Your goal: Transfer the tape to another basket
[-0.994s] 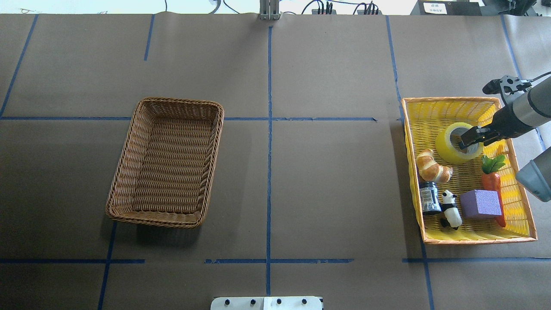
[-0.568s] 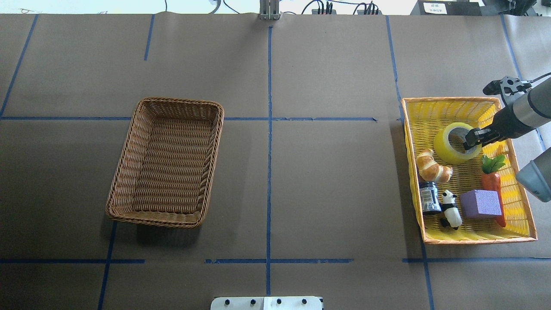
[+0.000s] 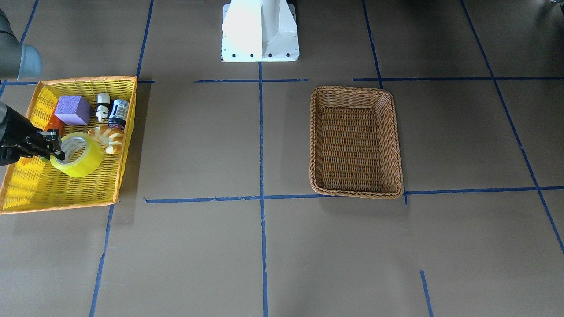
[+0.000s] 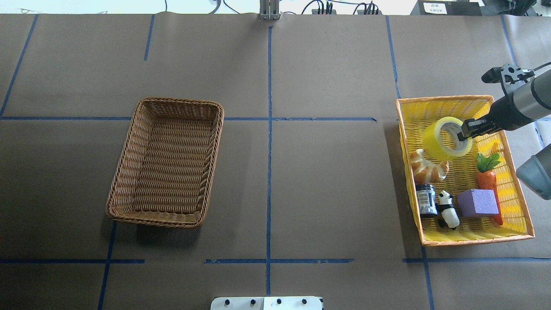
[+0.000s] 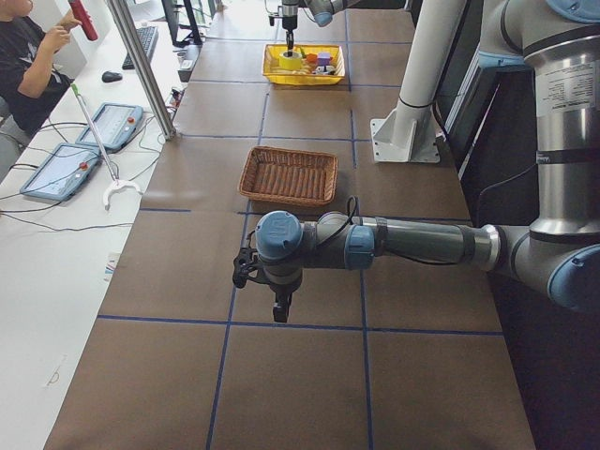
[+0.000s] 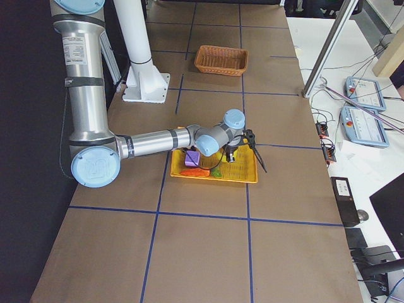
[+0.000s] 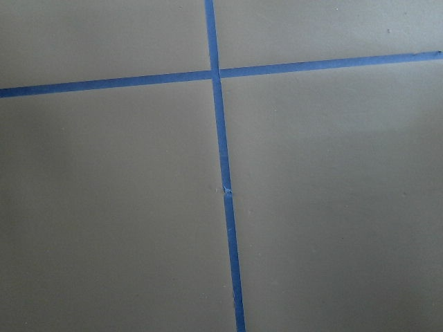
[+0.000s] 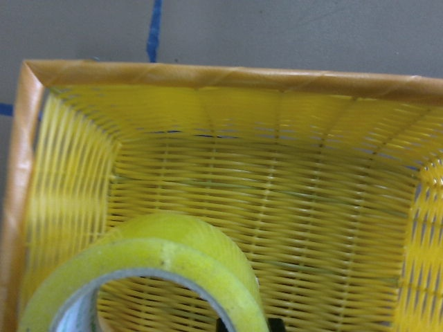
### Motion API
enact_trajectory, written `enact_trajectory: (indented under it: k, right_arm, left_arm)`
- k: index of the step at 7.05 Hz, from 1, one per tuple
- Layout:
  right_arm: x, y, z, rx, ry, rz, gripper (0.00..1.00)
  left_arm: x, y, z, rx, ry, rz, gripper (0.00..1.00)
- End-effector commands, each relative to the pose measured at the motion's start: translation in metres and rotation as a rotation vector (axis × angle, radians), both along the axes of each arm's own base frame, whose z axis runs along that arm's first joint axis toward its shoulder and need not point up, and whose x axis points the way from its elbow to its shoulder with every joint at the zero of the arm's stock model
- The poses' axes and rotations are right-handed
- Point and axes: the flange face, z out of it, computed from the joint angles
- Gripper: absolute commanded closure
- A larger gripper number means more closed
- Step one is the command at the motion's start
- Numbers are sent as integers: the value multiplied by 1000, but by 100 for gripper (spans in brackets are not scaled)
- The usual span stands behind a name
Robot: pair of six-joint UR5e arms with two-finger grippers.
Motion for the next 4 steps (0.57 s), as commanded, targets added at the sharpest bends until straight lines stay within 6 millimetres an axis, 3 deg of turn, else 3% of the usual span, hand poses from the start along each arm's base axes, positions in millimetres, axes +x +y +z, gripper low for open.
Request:
enact_trajectory:
  k: [1, 2, 3, 4]
  right_arm:
    - [1, 10, -92, -141, -149, 133, 100]
    - [-6, 17, -136, -181, -210, 167, 100]
    - [-34, 33, -189, -225, -278, 158, 100]
    - [-72, 51, -241, -297, -366, 139, 100]
  left_arm:
    - [6, -2, -27, 38, 107, 1, 0]
    - [10, -6, -46, 71, 150, 10, 0]
    - [15, -22, -71, 36, 228, -31, 0]
    - [31, -41, -112, 9, 350, -50, 0]
